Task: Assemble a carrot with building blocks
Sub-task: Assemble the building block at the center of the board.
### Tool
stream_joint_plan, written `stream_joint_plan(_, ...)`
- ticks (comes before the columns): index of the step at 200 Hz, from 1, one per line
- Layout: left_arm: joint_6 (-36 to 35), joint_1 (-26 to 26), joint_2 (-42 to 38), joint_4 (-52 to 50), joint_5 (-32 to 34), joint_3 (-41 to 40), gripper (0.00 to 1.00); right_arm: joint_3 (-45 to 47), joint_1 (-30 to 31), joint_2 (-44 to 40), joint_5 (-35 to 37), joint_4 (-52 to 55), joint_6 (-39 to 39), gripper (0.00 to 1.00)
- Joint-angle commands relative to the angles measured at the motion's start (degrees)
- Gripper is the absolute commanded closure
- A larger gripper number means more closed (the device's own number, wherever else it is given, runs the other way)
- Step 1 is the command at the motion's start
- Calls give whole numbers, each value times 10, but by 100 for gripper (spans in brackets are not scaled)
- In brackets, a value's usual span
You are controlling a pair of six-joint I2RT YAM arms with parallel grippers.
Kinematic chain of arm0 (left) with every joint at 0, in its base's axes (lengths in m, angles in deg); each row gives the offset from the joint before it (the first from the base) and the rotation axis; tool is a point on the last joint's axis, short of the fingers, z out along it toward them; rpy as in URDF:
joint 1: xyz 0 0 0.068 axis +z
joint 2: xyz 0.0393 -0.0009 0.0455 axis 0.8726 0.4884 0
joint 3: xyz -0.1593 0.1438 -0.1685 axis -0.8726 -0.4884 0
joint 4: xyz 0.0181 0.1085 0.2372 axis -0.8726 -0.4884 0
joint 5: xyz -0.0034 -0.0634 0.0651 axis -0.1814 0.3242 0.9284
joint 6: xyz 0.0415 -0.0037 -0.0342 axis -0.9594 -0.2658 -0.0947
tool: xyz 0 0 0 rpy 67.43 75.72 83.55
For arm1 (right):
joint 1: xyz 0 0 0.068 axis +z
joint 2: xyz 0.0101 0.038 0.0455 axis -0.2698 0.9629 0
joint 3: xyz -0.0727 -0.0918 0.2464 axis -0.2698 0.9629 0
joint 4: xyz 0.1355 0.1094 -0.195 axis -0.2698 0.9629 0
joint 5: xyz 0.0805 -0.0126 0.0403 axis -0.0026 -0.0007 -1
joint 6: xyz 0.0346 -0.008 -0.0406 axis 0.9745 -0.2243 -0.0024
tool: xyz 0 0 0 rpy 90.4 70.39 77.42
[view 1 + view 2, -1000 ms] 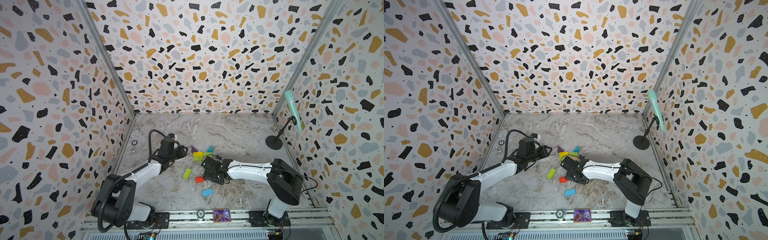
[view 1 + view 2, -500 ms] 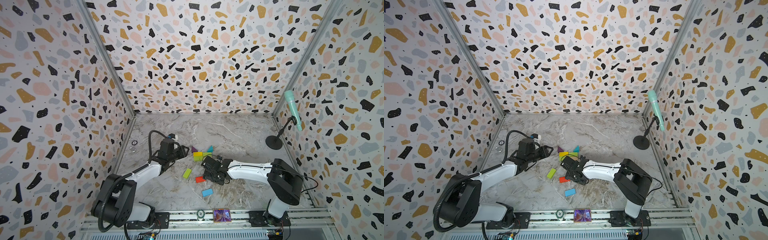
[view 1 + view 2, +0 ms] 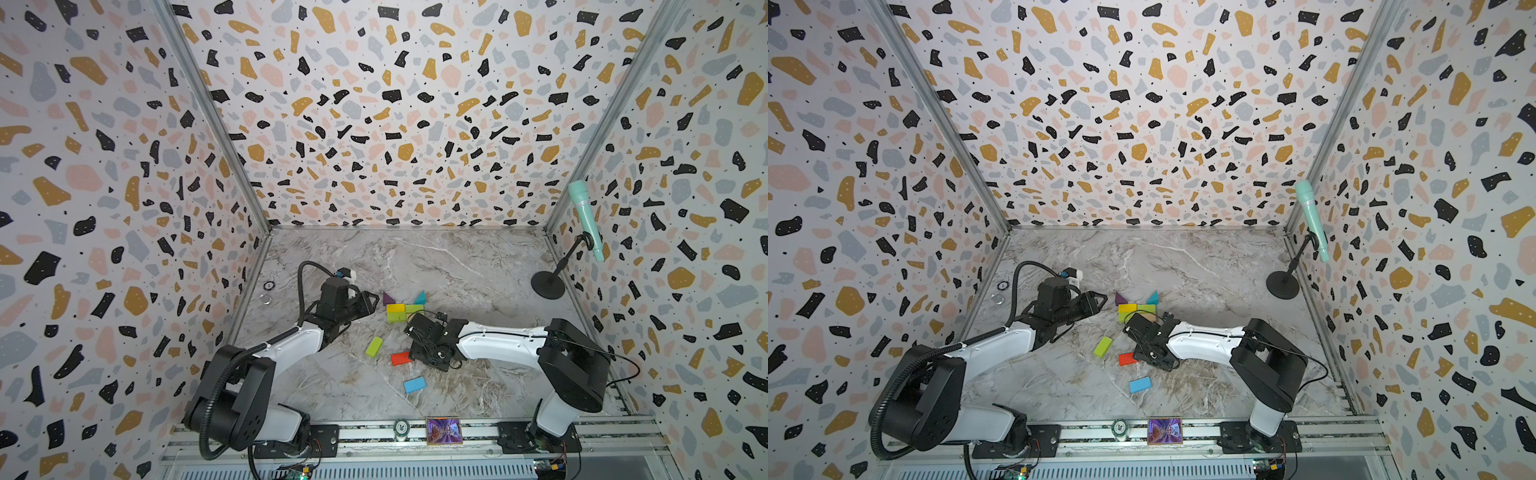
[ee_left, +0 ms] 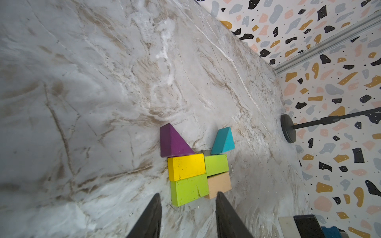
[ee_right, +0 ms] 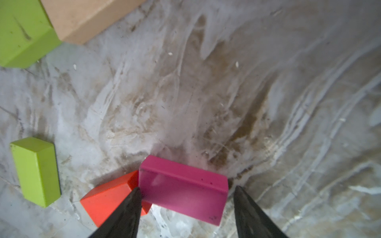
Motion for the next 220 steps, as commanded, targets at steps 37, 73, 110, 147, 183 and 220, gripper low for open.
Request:
stream_joint_plan(37, 3, 1, 3, 28, -12, -7, 56, -22, -3, 32, -10, 20, -7, 28)
stream_joint_plan(73, 5, 2, 2, 35, -19, -13, 56, -32, -4, 41, -11, 33, -2, 26)
stream_joint_plan(110, 11, 2, -2, 45, -26, -18, 56, -40, -4, 56, -7, 67, 9, 28)
stream_joint_plan(147, 17, 1, -2, 58, -33, -26, 56, -54, -4, 74, -1, 81, 8, 30)
stream_joint_plan(183, 16, 1, -5, 59, -37, -31, 56, -57, -4, 76, 0, 83, 11, 30)
stream_joint_plan(220, 16, 2, -2, 62, -43, -33, 56, -38, -2, 60, 3, 78, 3, 29)
